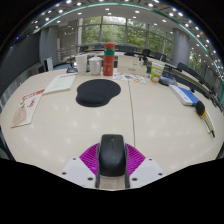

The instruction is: Arrange mouse

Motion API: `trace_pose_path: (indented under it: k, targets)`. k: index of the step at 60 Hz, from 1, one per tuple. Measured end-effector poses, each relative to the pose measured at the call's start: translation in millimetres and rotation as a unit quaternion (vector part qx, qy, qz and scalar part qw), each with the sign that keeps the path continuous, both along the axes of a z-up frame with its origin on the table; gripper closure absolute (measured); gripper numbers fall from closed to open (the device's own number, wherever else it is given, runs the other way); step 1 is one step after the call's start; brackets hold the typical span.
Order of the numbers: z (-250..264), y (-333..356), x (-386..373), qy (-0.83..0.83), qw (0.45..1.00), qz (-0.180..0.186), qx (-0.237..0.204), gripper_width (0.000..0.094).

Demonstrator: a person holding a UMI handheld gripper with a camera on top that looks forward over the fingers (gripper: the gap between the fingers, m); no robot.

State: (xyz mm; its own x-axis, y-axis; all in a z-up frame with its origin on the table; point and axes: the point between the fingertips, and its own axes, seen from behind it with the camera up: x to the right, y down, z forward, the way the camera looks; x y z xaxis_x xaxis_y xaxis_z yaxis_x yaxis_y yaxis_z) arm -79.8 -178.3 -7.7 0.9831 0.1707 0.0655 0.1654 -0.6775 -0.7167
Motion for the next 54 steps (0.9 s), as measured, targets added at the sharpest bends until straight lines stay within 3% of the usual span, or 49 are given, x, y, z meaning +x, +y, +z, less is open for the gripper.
trace_pose_path:
  k: [5,15,22,29,38,54]
  targets:
    - [17,4,-5,-0.008,1.0,0.0,0.008,0.0615]
    - [94,35,-23,0.01,0.998,-0.01,0.068,0.0614]
    - [144,81,-38,0.025,0.994,-0.012,0.104,0.0614]
    - [162,141,-61,0.031,0.992,-0.004,0.12,0.0615]
    - [133,215,-89,0.033,0.994,0.004,0.104,0.0615]
    - [41,295,-110,0.024,0.999,0.008,0.033,0.0612]
